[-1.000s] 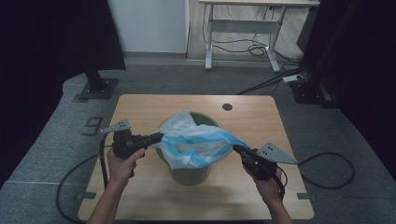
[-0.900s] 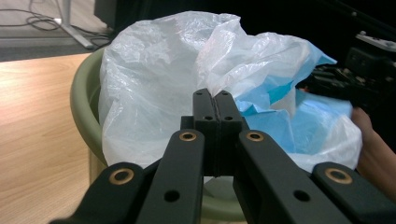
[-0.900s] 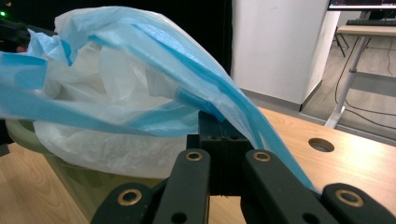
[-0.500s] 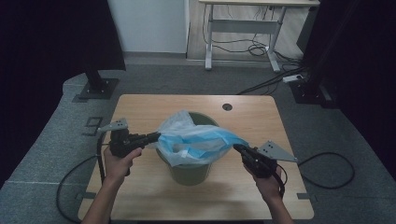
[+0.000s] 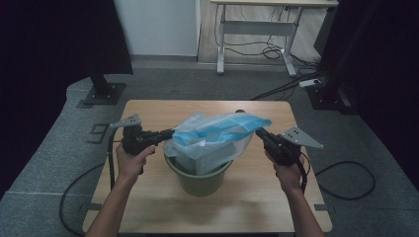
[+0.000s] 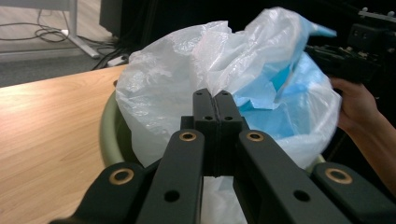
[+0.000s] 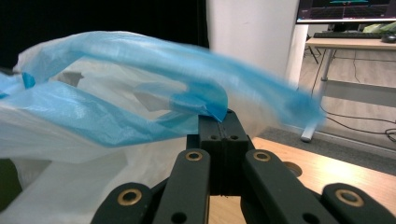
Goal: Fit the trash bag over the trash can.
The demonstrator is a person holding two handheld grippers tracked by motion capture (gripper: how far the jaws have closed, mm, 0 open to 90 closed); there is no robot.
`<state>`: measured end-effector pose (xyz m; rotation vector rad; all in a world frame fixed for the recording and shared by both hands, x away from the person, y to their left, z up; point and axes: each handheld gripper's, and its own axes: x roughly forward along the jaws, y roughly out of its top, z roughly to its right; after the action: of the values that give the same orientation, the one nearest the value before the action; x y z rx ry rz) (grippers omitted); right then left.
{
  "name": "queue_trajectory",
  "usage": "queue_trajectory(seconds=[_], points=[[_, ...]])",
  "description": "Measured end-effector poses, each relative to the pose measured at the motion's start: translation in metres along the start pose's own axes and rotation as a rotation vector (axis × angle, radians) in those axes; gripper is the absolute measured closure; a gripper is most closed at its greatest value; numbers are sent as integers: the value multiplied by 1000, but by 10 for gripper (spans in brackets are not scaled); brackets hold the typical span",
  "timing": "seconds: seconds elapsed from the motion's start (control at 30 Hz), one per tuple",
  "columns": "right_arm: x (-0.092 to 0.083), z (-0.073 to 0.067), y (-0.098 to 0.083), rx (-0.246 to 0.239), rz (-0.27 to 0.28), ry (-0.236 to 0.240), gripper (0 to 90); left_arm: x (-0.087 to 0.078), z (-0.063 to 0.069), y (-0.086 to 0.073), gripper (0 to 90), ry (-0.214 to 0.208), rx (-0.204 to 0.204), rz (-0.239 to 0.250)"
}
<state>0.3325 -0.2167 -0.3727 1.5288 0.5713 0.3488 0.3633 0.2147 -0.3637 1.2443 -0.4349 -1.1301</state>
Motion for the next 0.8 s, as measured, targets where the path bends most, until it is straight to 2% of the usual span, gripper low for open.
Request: queue_trajectory(seconds=[0.1,0.3,0.57,0.7,0.8], points=[[-4,0,-1,3,2,6,891,0,2,-4,900,7,1,-11],[-10,-18,-18,-8,-15,58,891,-14,6,-18,899,16,-10,-21],[-32,-33,-48,59,-28,157,891,-33,15,-35,899,12,-25,-33],[-39,-38,-58,76,-60,165,891,-37,17,-44,899,2,-32,-41],[-46,-42,-65,93,-75,193,891,-42,18,-49,899,0,-40,-44]])
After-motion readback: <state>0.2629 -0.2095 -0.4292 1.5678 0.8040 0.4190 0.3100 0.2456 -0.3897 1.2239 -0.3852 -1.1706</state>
